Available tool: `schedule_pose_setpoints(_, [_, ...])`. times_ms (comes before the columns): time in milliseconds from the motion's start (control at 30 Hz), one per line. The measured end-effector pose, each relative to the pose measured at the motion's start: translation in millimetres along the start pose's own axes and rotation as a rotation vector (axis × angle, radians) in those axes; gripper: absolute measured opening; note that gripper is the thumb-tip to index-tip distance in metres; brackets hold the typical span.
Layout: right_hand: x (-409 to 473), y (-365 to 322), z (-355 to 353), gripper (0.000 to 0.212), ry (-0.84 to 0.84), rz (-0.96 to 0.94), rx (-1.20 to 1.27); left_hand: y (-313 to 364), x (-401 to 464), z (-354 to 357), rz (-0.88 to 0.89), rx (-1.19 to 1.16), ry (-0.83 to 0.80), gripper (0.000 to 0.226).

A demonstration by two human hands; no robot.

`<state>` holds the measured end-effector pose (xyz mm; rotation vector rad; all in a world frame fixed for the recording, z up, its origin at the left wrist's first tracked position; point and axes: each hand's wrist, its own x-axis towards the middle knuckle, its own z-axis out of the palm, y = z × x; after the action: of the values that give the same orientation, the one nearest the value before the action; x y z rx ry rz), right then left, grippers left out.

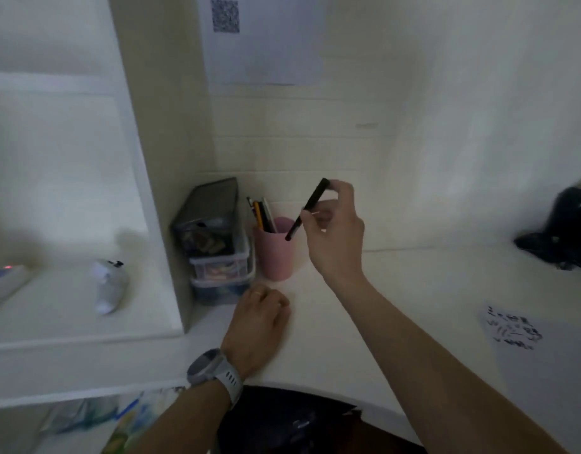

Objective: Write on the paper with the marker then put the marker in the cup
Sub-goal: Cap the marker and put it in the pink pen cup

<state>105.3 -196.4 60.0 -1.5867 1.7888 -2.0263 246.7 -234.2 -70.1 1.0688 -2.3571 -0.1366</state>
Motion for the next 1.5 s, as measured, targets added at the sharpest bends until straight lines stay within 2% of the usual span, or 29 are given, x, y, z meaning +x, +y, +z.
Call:
schedule_pose_setpoints(133, [22.5, 8.9, 32.8, 0.066, -0.004, -0.179, -0.131, 1.7, 2.2, 4.4, 0.015, 0.069, -0.021, 0.031])
schedule_pose_setpoints(233, [36.0, 30.1, 49.9, 0.057, -0.076, -0.238, -0.287, 2.7, 2.0, 3.7, -0.013, 0.072, -0.055, 0.037])
schedule_pose_setpoints(500, [37.3, 68.9, 60.8, 0.022, -0.212, -0.166, -0.48, 2.4, 3.1, 4.3, -0.023, 0.062, -0.046, 0.029])
schedule_pose_setpoints(700, [23.4, 56.0, 37.5, 0.029, -0.176, -0.134, -0.494, -1.9, 6.0, 10.8, -0.014, 0.098, -0.047, 0.039])
schedule_pose_setpoints(833, [-27.0, 44.5, -16.1, 0.029, -0.28, -0.118, -0.521, -9.7, 11.8, 10.0, -0.036, 0.12, -0.073, 0.042])
schedule_pose_setpoints(933, [-79.6, 46.0, -94.1, 0.03, -0.319, -0.051, -0.629, 8.1, 1.6, 3.8, -0.037, 0.084, -0.029, 0.032])
schedule_pose_setpoints(1100, [-137.4, 51.5, -237.3, 0.028, -0.222, 0.152, -0.846, 116.6, -31.2, 2.3, 0.08, -0.05, 0.035, 0.022])
schedule_pose_setpoints(1233, [-161.2, 59.2, -328.6, 0.028, -0.124, 0.283, -0.999, 206.2, -32.6, 20.5, 0.222, -0.089, 0.007, 0.034])
schedule_pose_setpoints(1333, [-170.6, 74.3, -363.3, 0.029, -0.132, 0.359, -1.078, 247.8, -24.5, 40.7, 0.208, -0.112, -0.057, 0.045])
schedule_pose_setpoints(1433, [-178.3, 90.6, -368.6, 0.032, -0.142, 0.354, -1.115, 269.1, -28.1, 60.7, 0.203, -0.062, -0.145, 0.044])
schedule_pose_setpoints(1500, [-181.5, 98.1, -368.1, 0.035, -0.129, 0.334, -1.111, 270.0, -31.5, 70.3, 0.204, -0.047, -0.128, 0.037])
